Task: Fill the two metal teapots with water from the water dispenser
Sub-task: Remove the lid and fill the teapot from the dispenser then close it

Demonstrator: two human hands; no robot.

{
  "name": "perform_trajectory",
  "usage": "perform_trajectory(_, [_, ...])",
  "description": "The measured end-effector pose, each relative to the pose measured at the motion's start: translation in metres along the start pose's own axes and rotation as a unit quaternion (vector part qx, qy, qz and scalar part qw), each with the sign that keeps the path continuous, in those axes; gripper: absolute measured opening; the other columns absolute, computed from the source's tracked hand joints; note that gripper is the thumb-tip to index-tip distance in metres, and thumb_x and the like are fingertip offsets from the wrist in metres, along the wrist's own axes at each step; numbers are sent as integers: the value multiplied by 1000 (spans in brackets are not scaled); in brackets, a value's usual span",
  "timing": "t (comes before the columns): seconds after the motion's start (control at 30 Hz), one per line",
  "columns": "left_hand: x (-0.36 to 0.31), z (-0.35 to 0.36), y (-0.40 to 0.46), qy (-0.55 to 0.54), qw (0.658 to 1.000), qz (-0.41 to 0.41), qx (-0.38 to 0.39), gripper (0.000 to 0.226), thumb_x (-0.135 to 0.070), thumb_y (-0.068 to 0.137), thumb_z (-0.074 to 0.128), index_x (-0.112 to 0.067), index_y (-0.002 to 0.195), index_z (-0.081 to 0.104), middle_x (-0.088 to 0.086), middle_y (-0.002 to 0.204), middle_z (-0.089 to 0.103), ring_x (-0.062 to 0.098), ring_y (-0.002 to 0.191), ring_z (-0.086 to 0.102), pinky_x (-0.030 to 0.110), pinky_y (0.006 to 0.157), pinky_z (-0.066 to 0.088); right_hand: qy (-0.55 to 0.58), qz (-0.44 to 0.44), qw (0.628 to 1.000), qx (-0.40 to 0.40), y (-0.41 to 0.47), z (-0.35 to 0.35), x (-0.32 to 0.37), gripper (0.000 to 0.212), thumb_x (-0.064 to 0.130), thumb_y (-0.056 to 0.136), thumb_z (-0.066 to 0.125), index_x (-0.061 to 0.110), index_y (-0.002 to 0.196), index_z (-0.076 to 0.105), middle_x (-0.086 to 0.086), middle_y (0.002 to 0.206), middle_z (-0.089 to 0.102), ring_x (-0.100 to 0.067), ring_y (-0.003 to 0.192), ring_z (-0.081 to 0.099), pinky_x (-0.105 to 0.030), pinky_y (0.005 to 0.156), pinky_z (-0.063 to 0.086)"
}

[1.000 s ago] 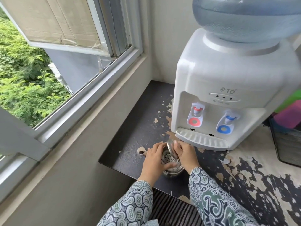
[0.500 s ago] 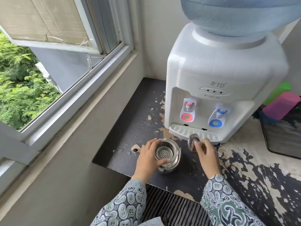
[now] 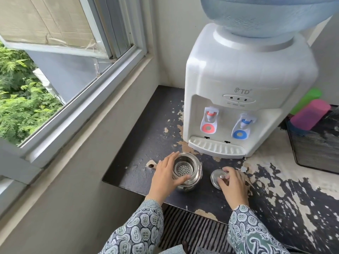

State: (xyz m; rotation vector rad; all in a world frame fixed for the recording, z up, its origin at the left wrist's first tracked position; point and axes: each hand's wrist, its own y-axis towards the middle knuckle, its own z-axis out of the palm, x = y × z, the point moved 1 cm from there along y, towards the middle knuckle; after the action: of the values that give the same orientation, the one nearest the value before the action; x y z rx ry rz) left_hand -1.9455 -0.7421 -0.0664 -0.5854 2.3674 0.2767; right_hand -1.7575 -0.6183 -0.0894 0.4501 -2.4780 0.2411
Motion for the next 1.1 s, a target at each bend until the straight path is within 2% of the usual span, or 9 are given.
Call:
perform_trajectory(0.1, [-1,-5,-4,23,999,20,36,111,-72,61,62,-30,146,4,-8,150,28,11,138,26,40,117,4,109,-26,994,-4,-2,2,26,25,22,86,57,17,110,56,-2,96,54,-22,96,49,-39,84,42])
perform_trajectory(0.27, [7,-9,-11,181,982,-13,54,131,-82,48,57,-31,142,-19,-8,155,13,18,145,-3,50,103,-26,204,2,968,146,-5,17,53,35,27,96,37,16,128,45,-5,129,49,-18,121,44,-31,104,32])
perform_trajectory(0.4, [6,-11,-10,166,981,-67,70,133,-87,40,47,-26,147,-3,-11,146,29,16,137,18,55,108,-15,287,43,935,204,-13,20,60,44,35,98,25,16,137,33,1,142,38,-6,128,30,-23,107,19])
perform_trajectory(0.47, [3,-12,-6,154,983,-59,77,129,-89,39,47,-28,146,8,-14,146,31,14,132,22,49,110,-3,301,56,931,202,-16,18,62,51,41,95,30,18,141,28,4,144,35,-8,134,27,-22,106,16])
perform_trajectory(0.6, [-10,-16,11,109,993,-30,46,120,-80,44,64,-31,144,18,-18,143,36,12,127,28,35,100,1,324,31,933,152,-8,1,72,45,35,95,36,20,137,33,7,130,42,-3,120,35,-15,97,20])
perform_trajectory(0.73, [-29,-20,39,96,994,10,42,117,-82,41,61,-35,141,21,-18,137,43,13,121,31,34,97,5,308,49,946,86,11,-12,72,47,38,94,38,21,137,35,0,136,48,-20,127,42,-26,98,28])
perform_trajectory(0.8, [-35,-20,51,100,994,16,47,118,-87,39,54,-33,140,23,-14,137,45,15,120,32,36,98,6,316,63,943,82,19,-16,71,45,42,93,39,22,133,37,-4,132,52,-22,118,48,-33,97,33])
perform_trajectory(0.93, [-47,-17,76,125,990,22,63,121,-91,35,39,-30,138,28,-7,132,51,21,121,35,43,103,13,317,75,943,74,35,-31,72,39,40,94,37,17,124,41,-5,111,55,-19,95,52,-30,83,33])
perform_trajectory(1.1, [-55,-12,93,158,984,25,74,120,-92,33,33,-29,135,32,-1,128,55,23,121,37,45,104,18,305,88,945,79,48,-37,69,44,38,95,35,13,130,39,-5,125,51,-20,115,46,-26,90,29])
